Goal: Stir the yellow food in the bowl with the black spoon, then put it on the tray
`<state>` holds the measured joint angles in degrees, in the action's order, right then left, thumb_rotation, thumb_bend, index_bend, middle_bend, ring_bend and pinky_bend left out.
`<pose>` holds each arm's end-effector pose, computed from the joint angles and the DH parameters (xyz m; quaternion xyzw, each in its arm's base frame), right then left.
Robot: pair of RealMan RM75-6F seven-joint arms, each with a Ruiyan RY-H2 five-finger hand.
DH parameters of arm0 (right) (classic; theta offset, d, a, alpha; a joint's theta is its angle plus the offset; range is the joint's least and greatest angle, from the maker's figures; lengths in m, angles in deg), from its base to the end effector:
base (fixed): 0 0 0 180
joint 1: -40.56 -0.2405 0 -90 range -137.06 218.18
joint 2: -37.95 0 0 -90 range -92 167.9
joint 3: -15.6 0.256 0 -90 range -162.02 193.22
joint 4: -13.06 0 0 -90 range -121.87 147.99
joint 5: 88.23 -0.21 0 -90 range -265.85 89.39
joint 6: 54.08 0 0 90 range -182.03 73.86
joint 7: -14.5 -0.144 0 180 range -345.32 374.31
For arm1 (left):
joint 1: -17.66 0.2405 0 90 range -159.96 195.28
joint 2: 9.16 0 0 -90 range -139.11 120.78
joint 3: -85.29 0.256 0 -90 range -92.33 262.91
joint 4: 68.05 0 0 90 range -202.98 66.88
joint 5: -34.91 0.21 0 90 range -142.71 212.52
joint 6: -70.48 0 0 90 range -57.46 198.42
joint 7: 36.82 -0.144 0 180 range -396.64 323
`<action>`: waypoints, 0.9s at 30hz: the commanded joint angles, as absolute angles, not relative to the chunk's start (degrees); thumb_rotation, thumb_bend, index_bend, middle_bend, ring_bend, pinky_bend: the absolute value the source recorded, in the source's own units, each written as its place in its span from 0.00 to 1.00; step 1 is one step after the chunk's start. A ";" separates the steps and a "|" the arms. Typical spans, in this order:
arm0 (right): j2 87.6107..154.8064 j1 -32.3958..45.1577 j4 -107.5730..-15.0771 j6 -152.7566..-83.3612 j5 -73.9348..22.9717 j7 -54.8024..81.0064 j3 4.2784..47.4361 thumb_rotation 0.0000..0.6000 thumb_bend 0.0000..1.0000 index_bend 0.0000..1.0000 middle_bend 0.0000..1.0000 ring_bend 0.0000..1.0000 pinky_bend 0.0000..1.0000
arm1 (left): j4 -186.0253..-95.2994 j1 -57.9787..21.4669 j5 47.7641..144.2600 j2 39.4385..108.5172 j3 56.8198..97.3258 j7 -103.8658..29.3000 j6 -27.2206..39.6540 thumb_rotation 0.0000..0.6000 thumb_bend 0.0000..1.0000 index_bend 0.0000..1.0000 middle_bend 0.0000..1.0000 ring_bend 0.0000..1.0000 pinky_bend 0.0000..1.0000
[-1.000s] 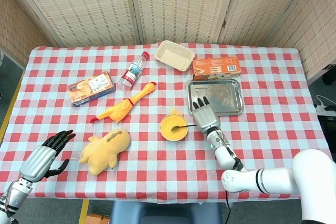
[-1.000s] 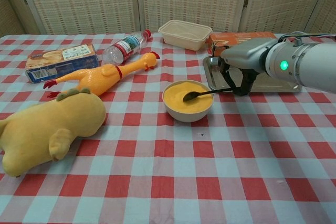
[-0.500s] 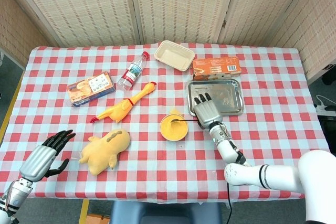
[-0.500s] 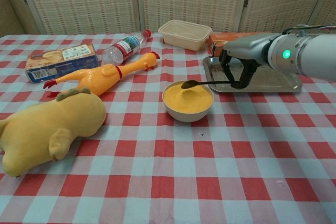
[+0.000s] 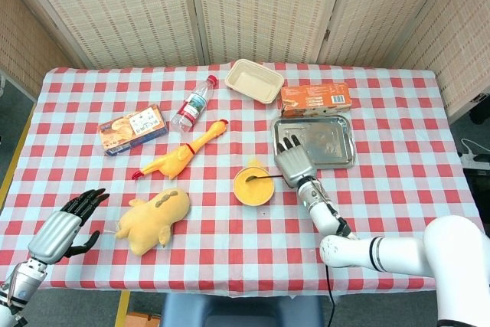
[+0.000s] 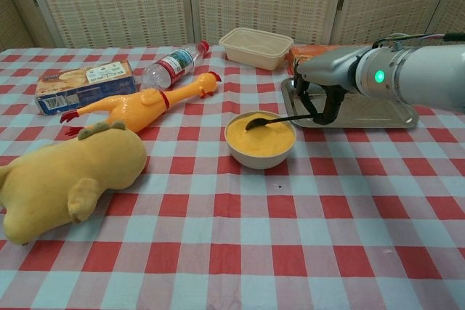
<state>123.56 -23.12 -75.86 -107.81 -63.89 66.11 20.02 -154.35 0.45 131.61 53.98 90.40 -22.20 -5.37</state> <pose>-0.1092 -0.3792 -0.0191 0.8085 -0.3036 0.1710 0.4743 -0.2944 0.2129 0.1266 -0.7115 -0.4070 -0.3907 0.4189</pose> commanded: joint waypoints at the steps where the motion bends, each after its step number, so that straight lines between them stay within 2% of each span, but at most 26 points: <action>1: 121.74 -24.27 -78.32 -107.98 -65.86 68.20 19.17 1.00 0.73 0.77 0.12 0.00 0.03 | -154.38 0.42 131.67 54.05 90.43 -22.26 -5.31 1.00 0.48 0.00 0.00 0.00 0.16; 8: 118.94 -25.77 -83.13 -108.95 -68.82 70.38 18.00 1.00 0.73 0.78 0.12 0.00 0.03 | -154.56 0.53 132.06 53.96 90.56 -22.31 -5.73 1.00 0.48 0.00 0.00 0.00 0.16; 12: 120.08 -23.73 -82.77 -113.67 -63.43 67.00 18.47 1.00 0.73 0.77 0.12 0.00 0.03 | -154.71 0.65 132.47 53.86 90.68 -22.39 -6.17 1.00 0.48 0.00 0.00 0.00 0.16; 16: 123.25 -20.10 -79.67 -117.92 -56.74 61.84 18.22 1.00 0.73 0.76 0.12 0.00 0.03 | -154.68 0.75 132.65 53.84 90.70 -22.40 -6.50 1.00 0.48 0.00 0.00 0.00 0.16; 22: 126.04 -16.22 -74.42 -117.16 -52.37 55.75 18.05 1.00 0.73 0.74 0.12 0.00 0.04 | -154.65 0.81 132.68 53.95 90.74 -22.82 -6.50 1.00 0.48 0.00 0.00 0.00 0.16; 27: 128.14 -14.45 -65.11 -115.36 -51.83 53.15 19.41 1.00 0.73 0.73 0.12 0.00 0.04 | -154.93 0.87 132.32 54.00 90.63 -23.28 -6.36 1.00 0.48 0.00 0.00 0.00 0.16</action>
